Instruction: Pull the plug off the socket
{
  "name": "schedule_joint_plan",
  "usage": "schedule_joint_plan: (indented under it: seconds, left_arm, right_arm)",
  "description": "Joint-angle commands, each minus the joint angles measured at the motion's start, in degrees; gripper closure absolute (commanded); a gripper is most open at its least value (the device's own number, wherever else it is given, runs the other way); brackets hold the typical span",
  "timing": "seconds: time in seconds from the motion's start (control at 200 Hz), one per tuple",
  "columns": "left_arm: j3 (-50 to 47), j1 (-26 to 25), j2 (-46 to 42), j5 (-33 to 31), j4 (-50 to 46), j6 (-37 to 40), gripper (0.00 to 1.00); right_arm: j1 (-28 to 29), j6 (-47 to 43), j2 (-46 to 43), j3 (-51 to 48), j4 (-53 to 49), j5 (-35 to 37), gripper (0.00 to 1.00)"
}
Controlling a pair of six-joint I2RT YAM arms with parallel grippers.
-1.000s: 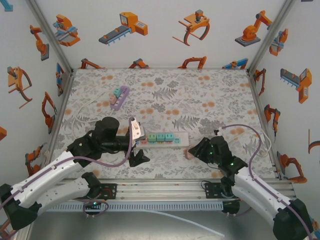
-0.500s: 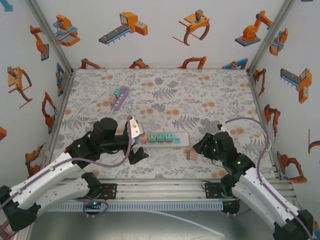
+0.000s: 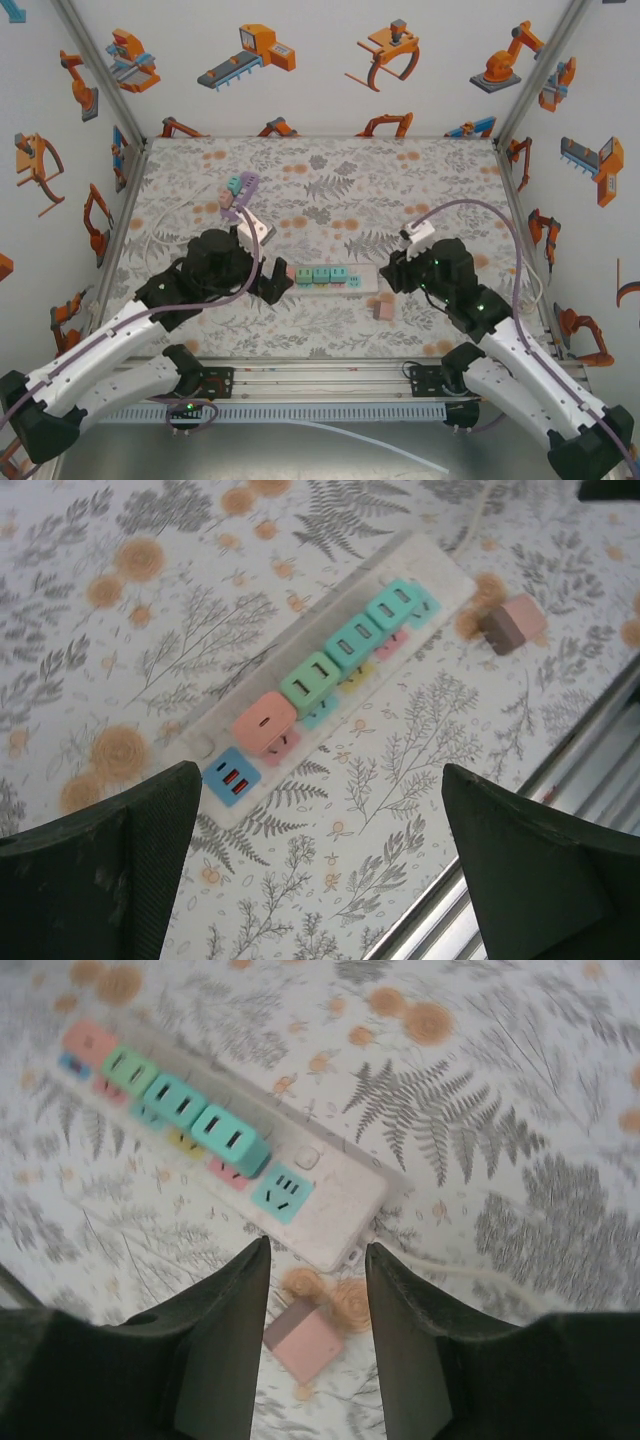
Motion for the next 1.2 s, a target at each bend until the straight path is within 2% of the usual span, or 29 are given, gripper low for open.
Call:
schedule_joint_plan:
  seconds: [0.0, 0.13, 0.406, 0.721, 0.841, 1.107, 1.192]
  left_arm:
    - [1.69, 4.32, 1.16, -1.28, -2.57, -9.41, 0.00]
    - [1.62, 9.46, 2.59, -0.24, -3.95, -14.27, 0.02]
    - [-0.18, 17.87, 7.50, 2.01, -5.03, -19.16, 0.05]
    - [-1.48, 19.00, 14.95, 0.08, -1.64, -19.41, 0.13]
    - [-1.72, 19.01, 17.35, 0.10, -0.53, -19.69, 0.15]
    - [-2.52, 19.04, 22.52, 1.24, 2.03, -19.56, 0.27]
    - [-2.61, 19.00, 24.11, 1.82, 2.66, -19.71, 0.33]
  right_arm:
    - [2.67, -26.18, 2.51, 1.73, 4.85, -11.42, 0.56]
    - [3.66, -39.83, 7.46, 2.90, 6.13, -17.68, 0.52]
    - [4.35, -48.45, 25.04, 13.01, -0.32, -23.74, 0.51]
    - [5.23, -49.71, 40.30, 19.68, -0.88, -26.89, 0.50]
    - [6.41, -49.52, 42.96, 19.78, 0.68, -24.52, 0.50]
    - [7.02, -47.65, 46.67, 18.16, 4.55, -21.82, 0.51]
    - [7.08, -47.56, 47.26, 18.02, 4.79, -21.37, 0.54]
